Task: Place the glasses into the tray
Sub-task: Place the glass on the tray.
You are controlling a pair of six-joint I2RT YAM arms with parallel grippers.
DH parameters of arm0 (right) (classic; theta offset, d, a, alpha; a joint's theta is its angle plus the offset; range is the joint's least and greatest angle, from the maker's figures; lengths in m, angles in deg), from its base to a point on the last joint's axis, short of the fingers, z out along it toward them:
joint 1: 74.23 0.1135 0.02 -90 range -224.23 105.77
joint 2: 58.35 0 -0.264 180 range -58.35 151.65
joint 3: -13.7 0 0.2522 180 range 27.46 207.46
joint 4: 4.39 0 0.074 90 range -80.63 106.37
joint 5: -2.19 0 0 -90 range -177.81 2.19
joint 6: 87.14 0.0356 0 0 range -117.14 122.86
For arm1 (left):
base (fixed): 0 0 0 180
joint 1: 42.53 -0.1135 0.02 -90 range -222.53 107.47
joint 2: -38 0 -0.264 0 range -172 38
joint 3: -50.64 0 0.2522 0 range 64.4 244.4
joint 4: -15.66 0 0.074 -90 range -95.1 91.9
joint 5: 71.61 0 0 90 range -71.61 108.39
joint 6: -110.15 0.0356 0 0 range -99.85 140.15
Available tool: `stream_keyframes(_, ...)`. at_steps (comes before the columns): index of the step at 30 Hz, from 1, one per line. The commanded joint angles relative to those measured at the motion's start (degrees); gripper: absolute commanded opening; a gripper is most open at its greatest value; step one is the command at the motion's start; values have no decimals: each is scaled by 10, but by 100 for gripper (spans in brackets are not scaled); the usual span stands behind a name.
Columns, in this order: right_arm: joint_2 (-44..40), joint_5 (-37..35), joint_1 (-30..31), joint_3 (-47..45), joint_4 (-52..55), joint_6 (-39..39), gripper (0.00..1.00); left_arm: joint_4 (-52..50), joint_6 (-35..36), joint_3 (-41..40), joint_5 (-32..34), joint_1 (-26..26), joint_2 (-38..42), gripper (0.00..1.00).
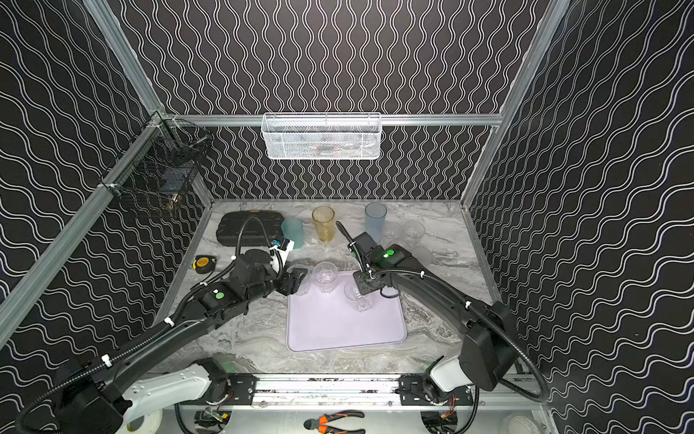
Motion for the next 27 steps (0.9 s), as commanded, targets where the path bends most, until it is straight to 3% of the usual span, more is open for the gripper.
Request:
stream_keyframes(1, 10, -24, 8, -10, -44, 21, 0, 24, -11, -6, -8, 3, -4, 67)
stream_keyframes(17, 50, -11, 3, -22, -118, 47, 0, 33, 3, -14, 0, 9, -28, 69)
stream_keyframes(27, 72, -12, -32, -21, -161, 56, 0, 40, 4, -21, -1, 9, -36, 68)
